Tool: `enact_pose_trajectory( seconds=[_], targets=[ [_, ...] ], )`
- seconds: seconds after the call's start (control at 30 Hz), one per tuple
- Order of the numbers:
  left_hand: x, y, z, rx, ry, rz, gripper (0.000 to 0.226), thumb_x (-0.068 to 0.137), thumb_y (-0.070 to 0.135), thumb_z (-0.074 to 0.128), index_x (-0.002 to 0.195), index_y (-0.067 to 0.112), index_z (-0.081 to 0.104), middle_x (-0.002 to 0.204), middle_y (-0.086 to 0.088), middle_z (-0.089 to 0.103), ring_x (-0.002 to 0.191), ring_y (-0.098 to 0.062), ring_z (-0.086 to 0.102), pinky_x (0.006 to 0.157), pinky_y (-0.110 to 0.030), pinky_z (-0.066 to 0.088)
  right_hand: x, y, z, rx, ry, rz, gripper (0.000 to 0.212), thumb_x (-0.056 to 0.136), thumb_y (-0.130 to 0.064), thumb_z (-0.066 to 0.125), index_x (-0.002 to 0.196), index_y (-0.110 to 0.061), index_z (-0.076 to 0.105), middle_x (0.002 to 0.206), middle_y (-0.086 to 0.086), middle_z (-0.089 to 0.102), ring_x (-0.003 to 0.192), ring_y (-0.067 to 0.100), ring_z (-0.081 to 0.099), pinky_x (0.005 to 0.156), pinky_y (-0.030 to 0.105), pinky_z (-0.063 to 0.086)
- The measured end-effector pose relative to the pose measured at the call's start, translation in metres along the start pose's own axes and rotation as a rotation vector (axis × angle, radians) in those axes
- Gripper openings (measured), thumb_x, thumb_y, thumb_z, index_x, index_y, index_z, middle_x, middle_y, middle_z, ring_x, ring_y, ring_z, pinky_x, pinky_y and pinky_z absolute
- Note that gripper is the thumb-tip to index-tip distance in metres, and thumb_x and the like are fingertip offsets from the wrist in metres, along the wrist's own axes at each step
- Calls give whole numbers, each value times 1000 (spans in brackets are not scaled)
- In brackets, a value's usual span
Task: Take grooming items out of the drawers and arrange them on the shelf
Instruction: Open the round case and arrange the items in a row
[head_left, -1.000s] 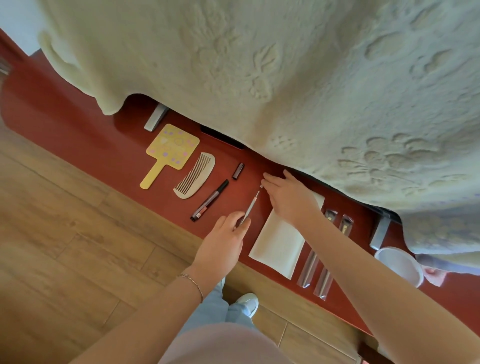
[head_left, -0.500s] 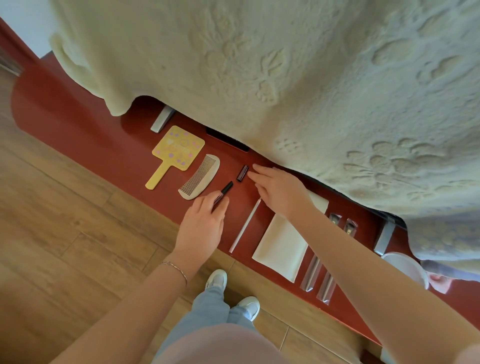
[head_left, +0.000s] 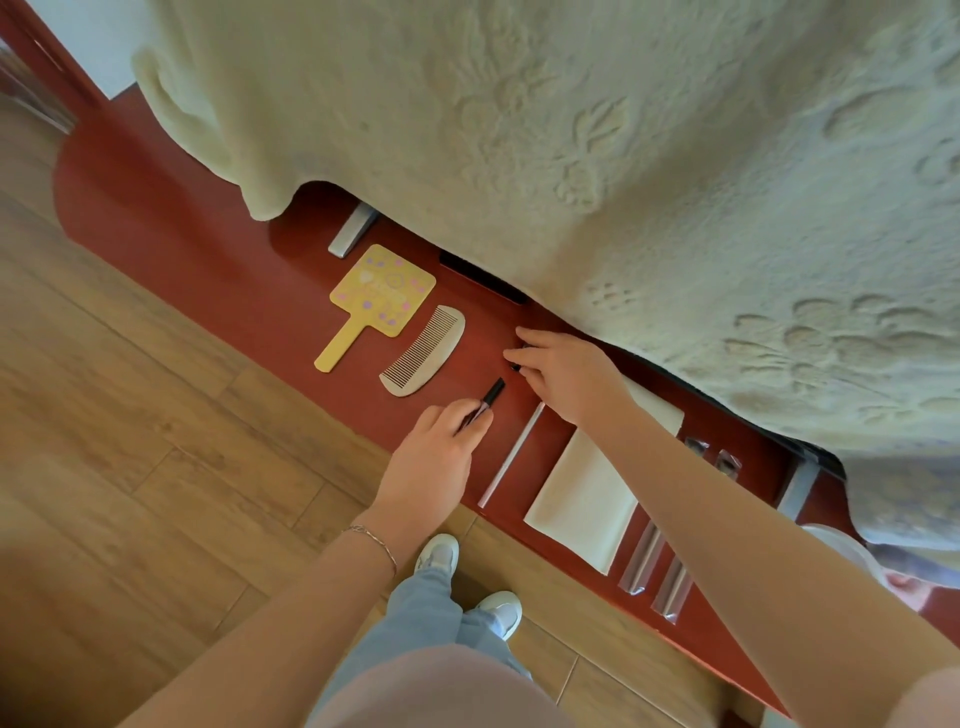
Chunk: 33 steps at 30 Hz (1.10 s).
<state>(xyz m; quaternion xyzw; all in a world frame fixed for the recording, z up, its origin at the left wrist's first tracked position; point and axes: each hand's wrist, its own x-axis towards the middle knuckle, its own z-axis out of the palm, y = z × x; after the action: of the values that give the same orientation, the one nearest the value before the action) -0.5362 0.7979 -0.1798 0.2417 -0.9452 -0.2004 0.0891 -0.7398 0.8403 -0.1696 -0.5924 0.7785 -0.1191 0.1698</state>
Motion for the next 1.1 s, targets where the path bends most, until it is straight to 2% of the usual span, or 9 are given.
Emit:
enact_pose_trajectory(
  seconds=[0.13,0.3,0.53,0.63,0.77,0.9,1.0,1.1],
  targets=[
    [0,5,4,-21,-5,13,49,69,-4,71,115,9,63,115,-7,60,85,-23,58,64,-30,57,-5,1,-4,-32,-46,20,33,92,-16,51,124,-21,59,143,2,46,126,20,47,95,41,47],
    [-1,2,4,-17,-5,18,48,72,1,72,118,10,61,115,-7,60,86,-20,58,69,-27,56,-6,-2,-5,-39,-43,12,33,92,-14,52,123,-21,60,142,4,46,125,22,47,96,40,47],
    [-4,-5,2,-8,24,21,39,80,13,66,119,11,60,115,-8,59,87,-21,57,70,-31,56,-7,-3,-7,-58,-56,9,40,91,-14,51,130,-26,53,144,3,44,120,27,50,91,43,48],
    [-1,-12,-6,21,59,1,36,90,24,45,121,12,59,120,-9,58,100,-25,57,77,-36,54,-9,-3,-11,-53,-33,25,44,92,-15,51,134,-28,48,145,1,43,123,24,48,94,40,47],
    [10,-30,-17,131,47,-103,45,92,30,33,127,10,52,137,-8,49,126,-28,44,94,-41,43,-11,-6,-14,-51,25,36,42,93,-17,49,134,-23,48,143,1,46,123,23,49,96,39,46],
    [15,-45,-15,118,-34,-196,56,90,36,26,133,6,47,138,-11,49,131,-26,40,101,-43,40,-2,-23,-8,-49,115,-32,37,91,-15,53,128,-17,56,134,5,55,119,24,54,94,41,48],
    [12,-41,-11,109,-60,-175,55,90,35,28,132,4,48,136,-11,50,129,-25,43,100,-41,42,11,-40,2,-106,67,-121,39,88,-11,55,127,-12,56,135,13,53,121,29,53,102,47,38],
    [8,-31,-9,103,-71,-149,54,90,34,27,131,6,49,136,-8,51,128,-23,44,98,-39,42,17,-50,10,-175,-18,-137,40,92,-14,49,131,-14,51,144,10,43,127,26,47,110,46,26]
  ],
)
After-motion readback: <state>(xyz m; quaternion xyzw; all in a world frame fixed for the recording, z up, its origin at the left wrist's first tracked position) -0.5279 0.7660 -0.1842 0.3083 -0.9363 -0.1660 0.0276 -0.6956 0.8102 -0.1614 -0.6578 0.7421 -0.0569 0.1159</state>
